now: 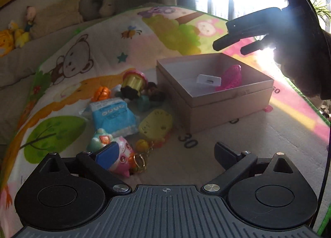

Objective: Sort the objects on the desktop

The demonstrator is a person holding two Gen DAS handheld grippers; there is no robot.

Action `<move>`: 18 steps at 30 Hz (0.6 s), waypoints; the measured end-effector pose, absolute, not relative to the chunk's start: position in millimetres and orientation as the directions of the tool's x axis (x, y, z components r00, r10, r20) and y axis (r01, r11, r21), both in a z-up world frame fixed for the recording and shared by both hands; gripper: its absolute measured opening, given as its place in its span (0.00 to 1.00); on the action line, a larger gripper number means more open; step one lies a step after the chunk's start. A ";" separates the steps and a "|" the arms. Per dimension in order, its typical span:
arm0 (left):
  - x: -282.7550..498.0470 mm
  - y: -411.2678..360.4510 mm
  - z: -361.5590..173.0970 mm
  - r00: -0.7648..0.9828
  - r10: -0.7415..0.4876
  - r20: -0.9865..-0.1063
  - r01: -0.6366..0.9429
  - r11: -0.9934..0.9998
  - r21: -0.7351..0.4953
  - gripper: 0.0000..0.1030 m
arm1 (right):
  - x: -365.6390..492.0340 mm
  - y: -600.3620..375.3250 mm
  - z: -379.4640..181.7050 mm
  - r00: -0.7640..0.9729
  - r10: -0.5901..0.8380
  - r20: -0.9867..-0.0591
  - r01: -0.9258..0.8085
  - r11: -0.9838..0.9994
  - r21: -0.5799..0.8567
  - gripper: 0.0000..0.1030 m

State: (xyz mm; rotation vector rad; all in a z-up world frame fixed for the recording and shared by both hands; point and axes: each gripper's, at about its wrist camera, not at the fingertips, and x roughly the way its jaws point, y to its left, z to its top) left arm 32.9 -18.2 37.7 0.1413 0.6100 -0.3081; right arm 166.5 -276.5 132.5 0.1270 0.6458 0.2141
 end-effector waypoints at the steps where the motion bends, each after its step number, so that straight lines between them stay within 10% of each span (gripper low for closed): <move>1: 26.2 -13.7 34.2 0.775 -0.239 -0.585 0.319 0.947 0.035 0.99 | 161.6 -277.8 135.0 0.779 0.227 -0.584 -0.155 0.973 0.172 0.83; 11: 14.4 32.2 19.4 0.793 -0.076 -0.605 0.119 0.992 0.032 0.99 | 94.2 -215.9 129.1 0.773 0.279 -0.570 -0.317 0.948 0.035 0.82; 18: 15.6 64.7 13.5 0.768 -0.006 -0.641 0.023 1.000 0.019 0.99 | 82.0 -103.1 96.6 0.757 0.302 -0.580 -0.489 0.850 -0.197 0.64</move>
